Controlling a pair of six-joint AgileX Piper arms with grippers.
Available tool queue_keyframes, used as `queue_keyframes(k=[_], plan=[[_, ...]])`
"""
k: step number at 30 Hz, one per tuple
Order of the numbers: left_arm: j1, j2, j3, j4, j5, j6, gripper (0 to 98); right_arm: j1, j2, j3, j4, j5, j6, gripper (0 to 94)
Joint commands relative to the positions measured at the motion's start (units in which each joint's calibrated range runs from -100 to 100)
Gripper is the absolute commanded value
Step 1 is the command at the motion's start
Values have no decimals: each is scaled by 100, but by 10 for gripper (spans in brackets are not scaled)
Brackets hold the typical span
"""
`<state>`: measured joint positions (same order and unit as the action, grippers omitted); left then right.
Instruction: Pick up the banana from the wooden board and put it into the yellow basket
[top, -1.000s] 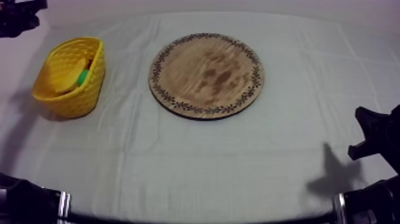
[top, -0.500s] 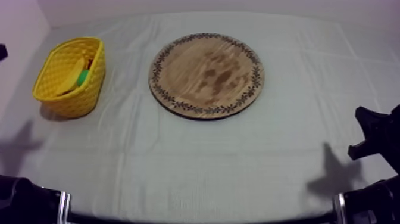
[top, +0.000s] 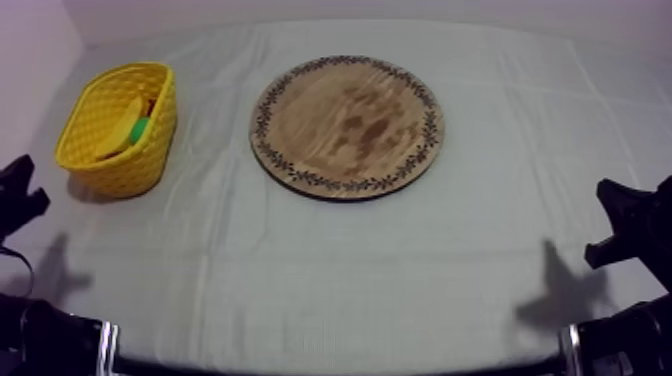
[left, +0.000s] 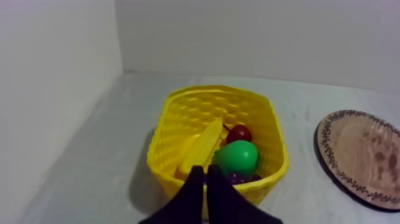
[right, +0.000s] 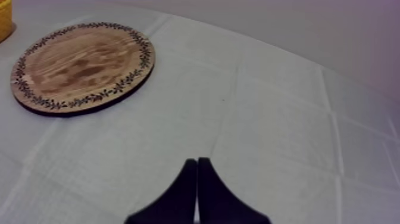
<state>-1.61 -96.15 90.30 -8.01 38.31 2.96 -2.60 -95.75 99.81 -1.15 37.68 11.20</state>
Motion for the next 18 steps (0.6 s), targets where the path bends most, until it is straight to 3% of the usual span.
queue_keyframes(k=[1,8,18], plan=[[-17,-238,551,63,-146,-93,0,0,0,-3,0,-2,1,3],[-67,-350,888,410,-382,-348,0,0,0,-3,0,-2,2,3],[45,-359,919,549,-381,-490,0,0,0,-3,0,-2,1,3]])
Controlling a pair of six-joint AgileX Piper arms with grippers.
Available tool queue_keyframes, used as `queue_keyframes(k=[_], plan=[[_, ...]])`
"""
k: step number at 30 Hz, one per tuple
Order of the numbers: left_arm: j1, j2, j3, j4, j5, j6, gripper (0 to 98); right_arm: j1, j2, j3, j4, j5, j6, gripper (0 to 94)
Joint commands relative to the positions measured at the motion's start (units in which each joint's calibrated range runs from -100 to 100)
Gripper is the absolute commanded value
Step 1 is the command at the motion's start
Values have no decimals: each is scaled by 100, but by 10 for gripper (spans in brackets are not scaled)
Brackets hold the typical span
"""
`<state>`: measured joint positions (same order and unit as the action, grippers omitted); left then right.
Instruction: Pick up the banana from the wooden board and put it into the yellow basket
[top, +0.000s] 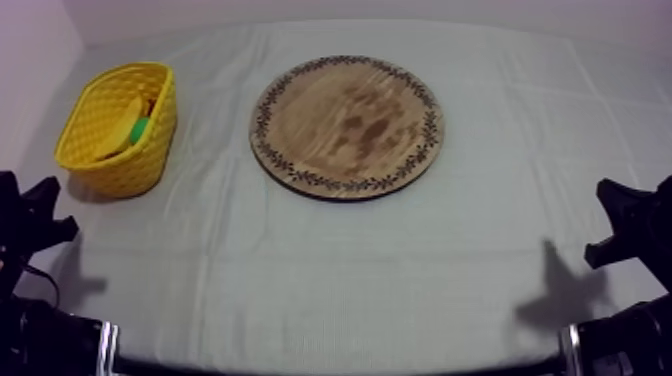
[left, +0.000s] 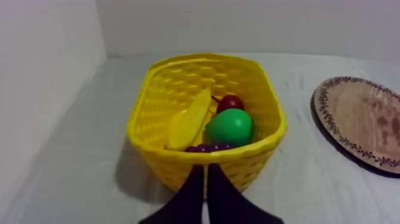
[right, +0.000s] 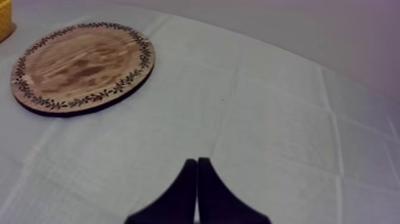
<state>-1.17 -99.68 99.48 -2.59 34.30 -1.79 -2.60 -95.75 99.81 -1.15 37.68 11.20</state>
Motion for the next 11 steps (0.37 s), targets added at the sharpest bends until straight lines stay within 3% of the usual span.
queue_keyframes(k=[1,11], plan=[[3,-6,-4,14,31,-28,0,0,0,-3,0,-2,1,3],[-2,-6,-14,27,62,-108,0,0,0,-3,0,-2,1,3]])
